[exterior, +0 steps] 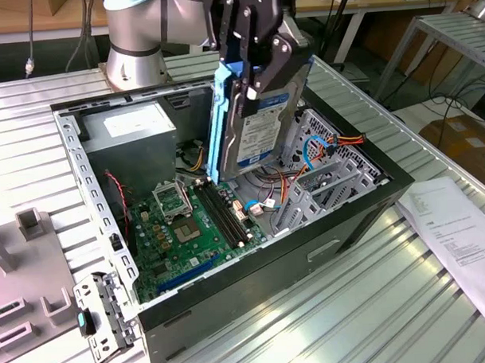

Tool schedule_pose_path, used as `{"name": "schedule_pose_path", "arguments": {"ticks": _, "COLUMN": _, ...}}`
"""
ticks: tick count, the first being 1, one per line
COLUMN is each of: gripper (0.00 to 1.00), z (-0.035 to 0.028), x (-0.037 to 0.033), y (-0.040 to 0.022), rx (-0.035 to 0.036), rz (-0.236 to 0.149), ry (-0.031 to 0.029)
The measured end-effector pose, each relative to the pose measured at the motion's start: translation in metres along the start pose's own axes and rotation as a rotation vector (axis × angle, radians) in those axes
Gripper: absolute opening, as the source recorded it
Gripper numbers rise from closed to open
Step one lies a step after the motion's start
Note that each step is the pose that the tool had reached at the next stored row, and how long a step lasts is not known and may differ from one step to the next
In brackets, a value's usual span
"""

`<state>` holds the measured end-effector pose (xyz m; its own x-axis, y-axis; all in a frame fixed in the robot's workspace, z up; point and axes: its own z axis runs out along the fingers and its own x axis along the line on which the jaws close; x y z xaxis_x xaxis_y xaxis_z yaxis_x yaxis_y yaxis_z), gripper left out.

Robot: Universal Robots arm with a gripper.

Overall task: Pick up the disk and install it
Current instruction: 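Insert the disk into the insertion slot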

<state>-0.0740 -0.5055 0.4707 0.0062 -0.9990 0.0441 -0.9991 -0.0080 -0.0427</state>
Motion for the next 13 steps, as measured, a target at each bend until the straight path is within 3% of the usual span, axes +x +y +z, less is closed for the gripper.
{"name": "schedule_pose_path", "arguments": {"ticks": 2, "gripper": 0.37, "z": 0.002, "x": 0.0011, "y": -0.0221, "rx": -0.0001, "rz": 0.0, "ry": -0.0015}}
{"name": "schedule_pose_path", "arguments": {"ticks": 3, "gripper": 0.37, "z": 0.0023, "x": 0.0025, "y": -0.0261, "rx": 0.0001, "rz": 0.001, "ry": -0.0201}}
{"name": "schedule_pose_path", "arguments": {"ticks": 4, "gripper": 0.37, "z": 0.0024, "x": 0.0031, "y": -0.0276, "rx": 0.0003, "rz": 0.002, "ry": -0.0456}}
{"name": "schedule_pose_path", "arguments": {"ticks": 5, "gripper": 0.37, "z": 0.0025, "x": 0.0045, "y": -0.0292, "rx": 0.0003, "rz": 0.003, "ry": -0.0605}}
{"name": "schedule_pose_path", "arguments": {"ticks": 9, "gripper": 0.37, "z": 0.0037, "x": 0.0259, "y": -0.0339, "rx": -0.0023, "rz": 0.005, "ry": -0.0606}}
{"name": "schedule_pose_path", "arguments": {"ticks": 13, "gripper": 0.37, "z": 0.0047, "x": 0.039, "y": -0.0368, "rx": -0.0038, "rz": 0.009, "ry": -0.0605}}
